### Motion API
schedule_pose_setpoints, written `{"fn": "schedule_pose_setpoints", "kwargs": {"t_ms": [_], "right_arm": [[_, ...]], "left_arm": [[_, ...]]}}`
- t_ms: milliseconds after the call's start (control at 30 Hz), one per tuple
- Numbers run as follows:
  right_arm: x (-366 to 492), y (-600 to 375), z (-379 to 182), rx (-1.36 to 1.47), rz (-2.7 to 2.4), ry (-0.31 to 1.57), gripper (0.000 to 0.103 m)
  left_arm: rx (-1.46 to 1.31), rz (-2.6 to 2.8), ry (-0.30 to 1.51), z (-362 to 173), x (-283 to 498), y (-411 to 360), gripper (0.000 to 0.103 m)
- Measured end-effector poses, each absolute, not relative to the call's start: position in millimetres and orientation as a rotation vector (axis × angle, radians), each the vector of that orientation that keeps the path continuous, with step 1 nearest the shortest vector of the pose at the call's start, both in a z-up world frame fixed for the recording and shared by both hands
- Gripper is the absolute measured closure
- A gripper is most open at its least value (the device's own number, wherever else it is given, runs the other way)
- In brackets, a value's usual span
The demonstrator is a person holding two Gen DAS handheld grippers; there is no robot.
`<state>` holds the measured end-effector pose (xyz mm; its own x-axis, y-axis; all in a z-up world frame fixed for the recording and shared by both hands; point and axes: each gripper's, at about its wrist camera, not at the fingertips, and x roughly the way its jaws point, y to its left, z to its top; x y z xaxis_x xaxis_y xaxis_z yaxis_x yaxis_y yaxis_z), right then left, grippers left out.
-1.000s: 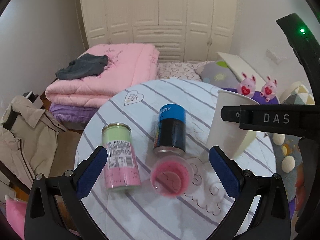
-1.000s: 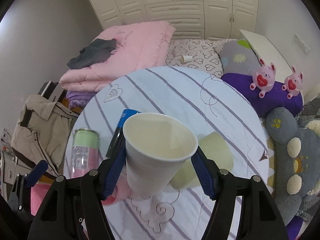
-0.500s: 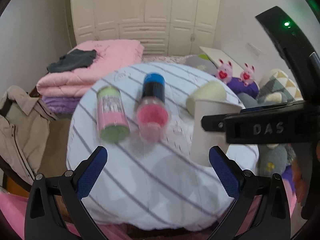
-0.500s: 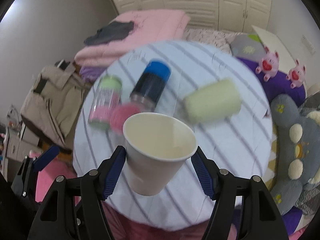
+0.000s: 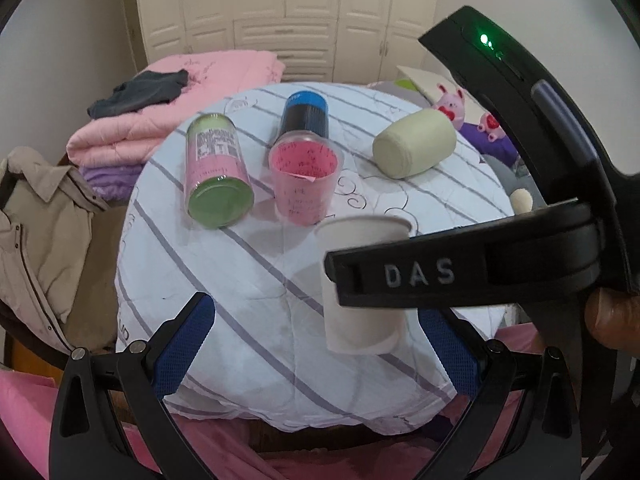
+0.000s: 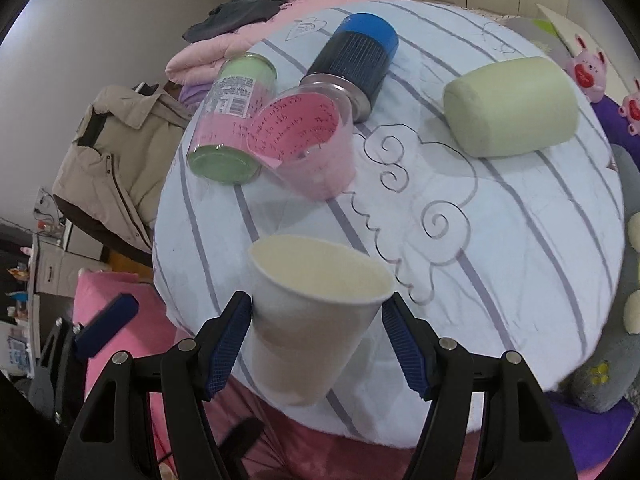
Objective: Flip cup upright
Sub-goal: 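Carry the white paper cup with the right gripper toward the left gripper, then grasp the white paper cup with the left gripper while the right gripper releases it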
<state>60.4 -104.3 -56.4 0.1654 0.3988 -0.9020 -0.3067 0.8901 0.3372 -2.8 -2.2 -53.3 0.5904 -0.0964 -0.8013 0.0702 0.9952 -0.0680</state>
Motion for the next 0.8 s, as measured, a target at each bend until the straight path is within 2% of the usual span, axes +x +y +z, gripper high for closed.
{"fn": "schedule_pose_setpoints", "kwargs": {"t_ms": [67, 267, 800], "right_arm": [[65, -105, -60, 0.11, 0.514, 1.317, 0.021], [66, -122, -55, 0.163, 0.531, 1.289, 0.021], [33, -188, -14, 0.001, 0.362, 0.982, 0.02]], "left_arm": [[-0.036, -0.093, 0.95, -58, 2, -2, 0.0], [-0.052, -0.102, 0.978, -66, 12, -8, 0.0], [0.004, -0.063, 1.01, -75, 31, -38, 0.0]]}}
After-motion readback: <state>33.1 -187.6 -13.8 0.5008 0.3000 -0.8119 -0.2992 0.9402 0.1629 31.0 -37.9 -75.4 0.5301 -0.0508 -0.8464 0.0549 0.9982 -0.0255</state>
